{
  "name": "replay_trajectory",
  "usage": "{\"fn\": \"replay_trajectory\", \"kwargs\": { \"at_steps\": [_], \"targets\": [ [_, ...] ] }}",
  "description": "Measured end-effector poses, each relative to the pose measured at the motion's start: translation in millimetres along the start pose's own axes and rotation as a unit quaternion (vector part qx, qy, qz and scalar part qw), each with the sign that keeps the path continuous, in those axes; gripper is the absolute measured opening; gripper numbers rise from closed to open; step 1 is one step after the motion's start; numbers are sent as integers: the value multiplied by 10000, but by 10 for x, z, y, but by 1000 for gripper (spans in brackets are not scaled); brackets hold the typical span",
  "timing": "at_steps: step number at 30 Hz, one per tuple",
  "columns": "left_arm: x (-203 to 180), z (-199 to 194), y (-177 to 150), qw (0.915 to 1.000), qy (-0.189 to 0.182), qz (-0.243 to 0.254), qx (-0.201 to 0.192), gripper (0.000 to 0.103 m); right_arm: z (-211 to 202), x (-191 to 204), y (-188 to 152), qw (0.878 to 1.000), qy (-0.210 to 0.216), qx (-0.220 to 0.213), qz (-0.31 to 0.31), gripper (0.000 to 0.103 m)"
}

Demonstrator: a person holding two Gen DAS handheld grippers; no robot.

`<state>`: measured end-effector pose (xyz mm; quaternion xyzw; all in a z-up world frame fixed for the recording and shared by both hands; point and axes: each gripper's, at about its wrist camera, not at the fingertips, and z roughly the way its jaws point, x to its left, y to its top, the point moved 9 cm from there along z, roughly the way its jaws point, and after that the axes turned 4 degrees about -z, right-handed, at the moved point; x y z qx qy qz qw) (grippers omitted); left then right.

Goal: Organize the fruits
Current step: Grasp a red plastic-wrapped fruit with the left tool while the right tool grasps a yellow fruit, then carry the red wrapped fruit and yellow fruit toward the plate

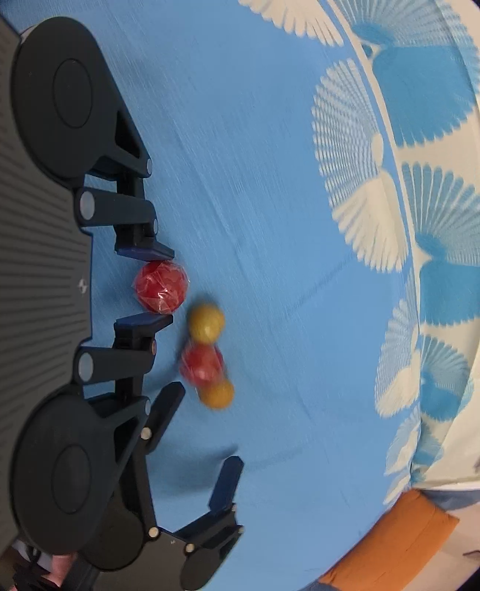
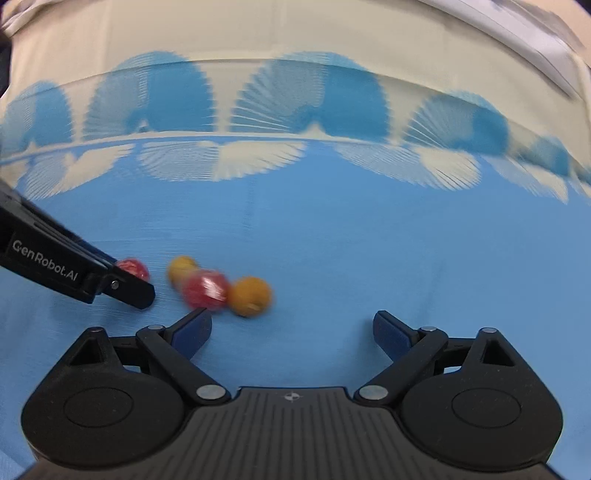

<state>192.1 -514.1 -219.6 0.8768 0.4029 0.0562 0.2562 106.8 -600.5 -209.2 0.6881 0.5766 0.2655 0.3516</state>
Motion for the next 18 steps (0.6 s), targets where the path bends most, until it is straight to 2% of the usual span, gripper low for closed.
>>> {"fn": "replay_trajectory", "kwargs": {
  "at_steps": [3, 4, 6, 7, 8, 10, 12, 14, 18],
  "targets": [
    [116, -44, -38, 10000, 41, -36, 6, 33, 116, 130, 56, 9998, 161, 42, -137, 81],
    [146, -70, -48, 10000, 66, -35, 5, 33, 130, 152, 80, 9997, 185, -34, -180, 67],
    [193, -140, -73, 10000, 91, -39, -5, 33, 133, 183, 119, 9993, 314, -99, -197, 51],
    [210, -168, -86, 9999, 94, -38, -5, 33, 131, 169, 134, 9994, 279, -97, -158, 34],
    [228, -191, -102, 9999, 101, -36, -3, 33, 130, 148, 144, 9995, 264, -98, -113, 29],
    [263, -249, -145, 9999, 124, -66, -2, 33, 116, 53, 141, 9999, 127, -56, 73, 29],
    [295, -321, -179, 9998, 112, -152, 10, 33, 70, -110, 109, 9984, -538, 43, 191, 29],
    [329, -440, -210, 9997, 80, -248, -26, 33, -34, -314, 59, 9934, -967, 60, 611, 29],
    [395, -796, -258, 9988, 127, -424, -194, 33, -417, -561, 31, 9823, -1062, -207, 1527, 29]
  ]
}}
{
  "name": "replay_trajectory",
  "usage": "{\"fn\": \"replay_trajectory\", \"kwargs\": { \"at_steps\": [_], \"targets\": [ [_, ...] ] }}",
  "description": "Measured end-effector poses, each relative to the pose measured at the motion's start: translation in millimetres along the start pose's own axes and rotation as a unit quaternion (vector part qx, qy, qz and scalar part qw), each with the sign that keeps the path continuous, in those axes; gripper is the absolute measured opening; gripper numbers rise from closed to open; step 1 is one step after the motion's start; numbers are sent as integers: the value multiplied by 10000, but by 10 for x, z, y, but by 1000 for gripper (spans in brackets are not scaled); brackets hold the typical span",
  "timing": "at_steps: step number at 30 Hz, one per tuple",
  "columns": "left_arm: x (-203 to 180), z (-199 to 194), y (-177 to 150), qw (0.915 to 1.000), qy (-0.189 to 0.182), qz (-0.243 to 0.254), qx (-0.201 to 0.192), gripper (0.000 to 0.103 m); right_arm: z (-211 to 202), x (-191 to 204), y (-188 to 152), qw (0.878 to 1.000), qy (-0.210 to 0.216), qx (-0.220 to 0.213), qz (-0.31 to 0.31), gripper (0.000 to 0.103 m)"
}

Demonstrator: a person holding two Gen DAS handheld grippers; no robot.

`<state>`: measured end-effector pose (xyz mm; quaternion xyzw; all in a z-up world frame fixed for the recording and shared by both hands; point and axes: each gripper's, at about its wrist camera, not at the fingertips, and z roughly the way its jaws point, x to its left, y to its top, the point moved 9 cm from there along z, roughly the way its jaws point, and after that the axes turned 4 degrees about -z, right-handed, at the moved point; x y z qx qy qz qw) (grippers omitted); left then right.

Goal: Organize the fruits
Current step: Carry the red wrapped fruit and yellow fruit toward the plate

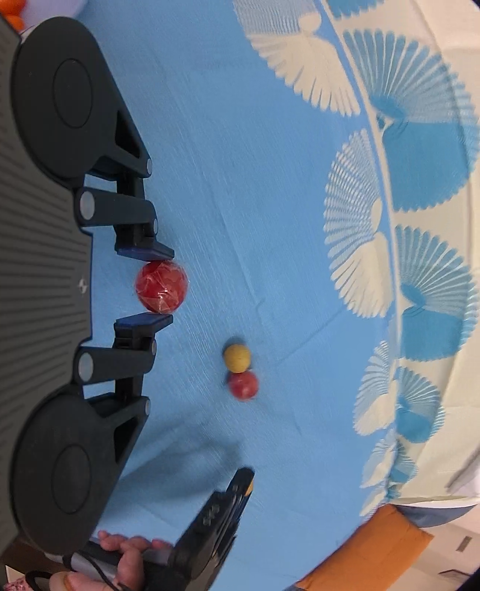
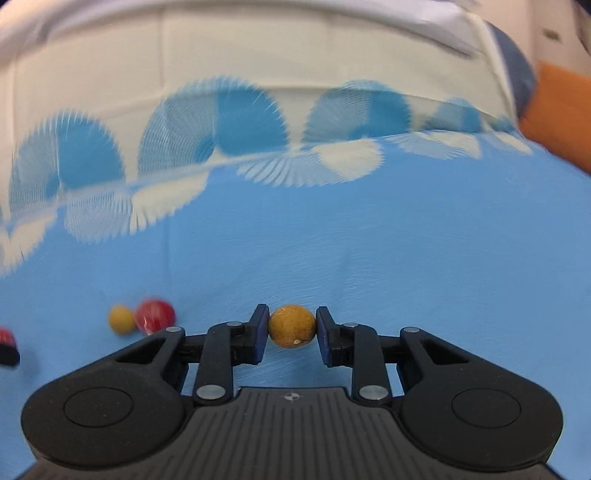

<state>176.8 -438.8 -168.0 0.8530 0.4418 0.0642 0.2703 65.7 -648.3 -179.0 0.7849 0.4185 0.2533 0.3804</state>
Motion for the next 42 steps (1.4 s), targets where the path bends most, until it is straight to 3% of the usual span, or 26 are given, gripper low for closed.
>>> {"fn": "replay_trajectory", "kwargs": {
  "at_steps": [6, 12, 17, 23, 32, 42],
  "targets": [
    [164, -824, -163, 9990, 242, -222, -306, 33, -759, 247, 256, 9974, 509, -458, 233, 29],
    [463, -1734, -475, 9944, 892, -377, -432, 33, -1717, 1109, 425, 9851, 1488, -856, -126, 29],
    [772, -2353, -862, 9887, 1273, -609, -514, 33, -2359, 1841, 235, 9753, 1946, -832, -635, 29],
    [1083, -2927, -1387, 9832, 1459, -1001, -442, 33, -3011, 2464, -137, 9625, 2354, -549, -1234, 29],
    [1400, -3456, -2088, 9766, 1553, -1405, -484, 33, -3813, 3107, -768, 9401, 2991, 69, -1635, 29],
    [1607, -3691, -2592, 9691, 1732, -1676, -530, 33, -4281, 3535, -1181, 9171, 3211, 65, -2362, 29]
  ]
}}
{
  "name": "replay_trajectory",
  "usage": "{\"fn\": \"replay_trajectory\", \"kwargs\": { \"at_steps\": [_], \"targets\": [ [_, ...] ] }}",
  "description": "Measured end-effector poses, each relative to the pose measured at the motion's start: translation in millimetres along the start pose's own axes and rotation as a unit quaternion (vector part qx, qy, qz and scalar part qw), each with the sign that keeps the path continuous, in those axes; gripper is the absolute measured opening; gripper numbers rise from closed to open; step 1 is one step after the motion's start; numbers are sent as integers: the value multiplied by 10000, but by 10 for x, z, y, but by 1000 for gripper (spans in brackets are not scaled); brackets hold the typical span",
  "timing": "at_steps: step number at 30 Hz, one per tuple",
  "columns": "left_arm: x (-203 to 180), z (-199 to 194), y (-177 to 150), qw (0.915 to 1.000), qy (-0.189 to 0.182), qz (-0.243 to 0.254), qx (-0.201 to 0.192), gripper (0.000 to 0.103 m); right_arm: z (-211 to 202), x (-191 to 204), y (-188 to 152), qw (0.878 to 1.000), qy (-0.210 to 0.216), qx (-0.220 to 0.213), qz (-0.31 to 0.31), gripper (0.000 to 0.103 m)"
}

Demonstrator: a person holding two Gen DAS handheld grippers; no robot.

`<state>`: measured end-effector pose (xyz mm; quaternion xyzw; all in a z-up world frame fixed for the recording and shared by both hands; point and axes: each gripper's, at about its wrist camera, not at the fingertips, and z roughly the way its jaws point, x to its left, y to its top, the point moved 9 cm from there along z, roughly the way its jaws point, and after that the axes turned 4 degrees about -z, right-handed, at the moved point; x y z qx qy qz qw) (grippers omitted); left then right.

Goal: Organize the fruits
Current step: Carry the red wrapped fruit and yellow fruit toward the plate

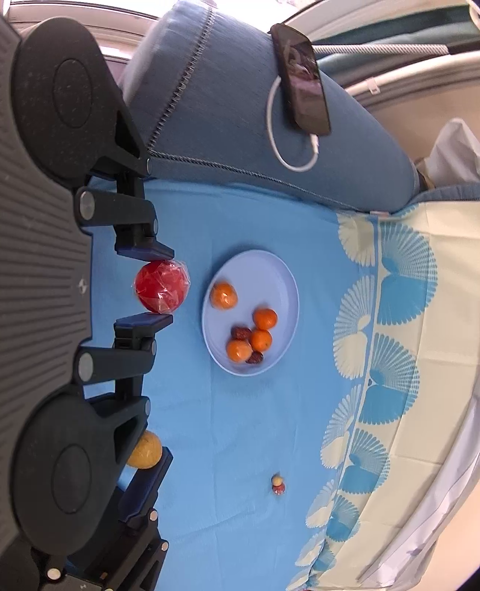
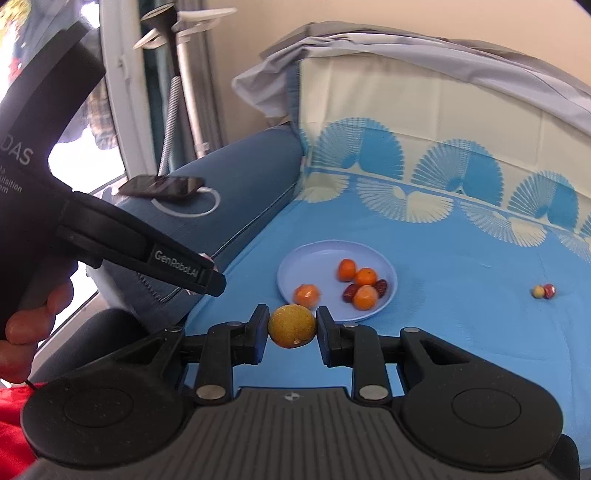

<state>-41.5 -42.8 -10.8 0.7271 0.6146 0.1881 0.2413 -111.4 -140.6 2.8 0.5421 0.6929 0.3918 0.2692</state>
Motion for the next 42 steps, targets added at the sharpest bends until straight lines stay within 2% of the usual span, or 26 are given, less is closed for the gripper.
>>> {"fn": "replay_trajectory", "kwargs": {
  "at_steps": [4, 15, 33, 42],
  "targets": [
    [80, -29, -86, 10000, -19, -88, 8, 33, -18, 106, -8, 9999, -4, 33, -151, 29],
    [103, -44, -137, 9999, -48, -106, -35, 33, -31, 97, -14, 9998, -143, 73, -138, 29],
    [196, 48, -88, 9997, -89, -236, 2, 33, 129, 96, -24, 9990, -234, 321, -183, 29],
    [304, 155, 44, 9994, -66, -347, 27, 33, 266, 49, 13, 9985, -296, 407, -208, 29]
  ]
}}
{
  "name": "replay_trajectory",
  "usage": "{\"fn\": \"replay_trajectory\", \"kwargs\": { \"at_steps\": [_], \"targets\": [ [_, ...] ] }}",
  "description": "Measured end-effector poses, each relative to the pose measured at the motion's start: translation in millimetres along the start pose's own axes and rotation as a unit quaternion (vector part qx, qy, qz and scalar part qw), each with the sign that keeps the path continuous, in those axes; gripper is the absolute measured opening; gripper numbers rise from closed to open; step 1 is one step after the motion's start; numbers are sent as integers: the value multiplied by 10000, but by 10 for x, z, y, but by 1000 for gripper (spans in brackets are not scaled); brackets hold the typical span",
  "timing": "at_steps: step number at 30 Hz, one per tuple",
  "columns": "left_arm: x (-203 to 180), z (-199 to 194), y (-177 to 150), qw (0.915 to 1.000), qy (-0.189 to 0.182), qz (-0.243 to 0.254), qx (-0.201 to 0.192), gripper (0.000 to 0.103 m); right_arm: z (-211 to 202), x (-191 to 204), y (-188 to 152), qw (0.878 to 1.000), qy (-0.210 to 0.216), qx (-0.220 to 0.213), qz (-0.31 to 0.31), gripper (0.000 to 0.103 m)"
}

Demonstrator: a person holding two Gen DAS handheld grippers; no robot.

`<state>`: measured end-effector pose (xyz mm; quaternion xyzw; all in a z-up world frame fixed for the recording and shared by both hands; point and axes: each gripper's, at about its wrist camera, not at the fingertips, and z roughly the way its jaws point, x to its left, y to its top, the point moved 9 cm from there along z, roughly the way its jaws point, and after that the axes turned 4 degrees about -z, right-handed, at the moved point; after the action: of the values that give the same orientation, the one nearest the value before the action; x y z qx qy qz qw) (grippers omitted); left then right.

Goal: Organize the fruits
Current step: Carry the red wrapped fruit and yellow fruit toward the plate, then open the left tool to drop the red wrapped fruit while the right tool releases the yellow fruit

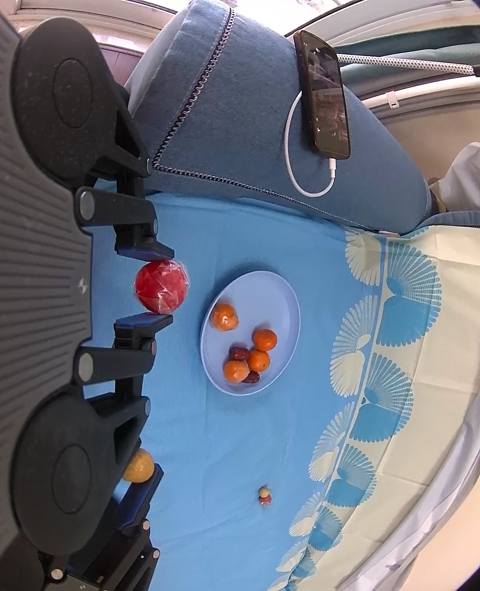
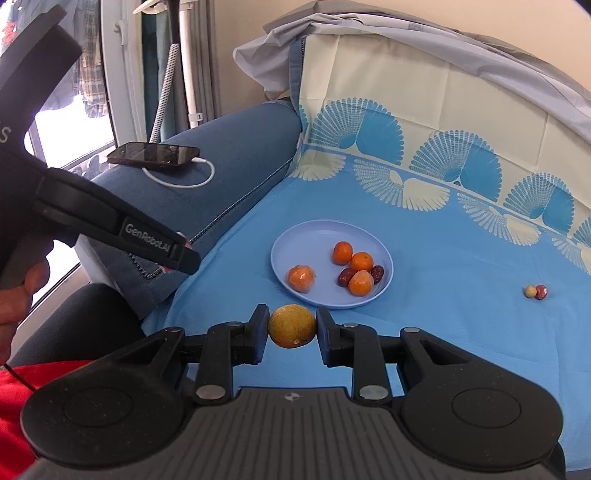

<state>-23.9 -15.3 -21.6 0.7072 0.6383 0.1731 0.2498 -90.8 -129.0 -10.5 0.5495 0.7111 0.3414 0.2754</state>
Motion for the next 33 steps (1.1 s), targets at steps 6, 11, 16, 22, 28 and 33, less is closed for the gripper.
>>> {"fn": "replay_trajectory", "kwargs": {
  "at_steps": [6, 11, 16, 22, 28, 33],
  "targets": [
    [43, 119, 203, 10000, -17, -40, -33, 33, 167, -83, 123, 9999, -45, -31, 124, 29],
    [-13, 264, 423, 9999, -114, 19, -55, 33, 382, -152, 228, 9998, -26, 33, 180, 29],
    [-88, 497, 660, 9998, -179, 81, -75, 33, 658, -252, 325, 9998, -10, 113, 178, 29],
    [-177, 928, 914, 9996, -170, 220, -55, 33, 1117, -421, 397, 9992, -36, 259, 307, 29],
    [-217, 1471, 1034, 9994, -116, 311, 127, 33, 1583, -545, 408, 9985, 13, 435, 324, 29],
    [-236, 1878, 1062, 9985, -107, 454, 279, 33, 1937, -647, 371, 9976, 6, 582, 383, 29]
  ]
}}
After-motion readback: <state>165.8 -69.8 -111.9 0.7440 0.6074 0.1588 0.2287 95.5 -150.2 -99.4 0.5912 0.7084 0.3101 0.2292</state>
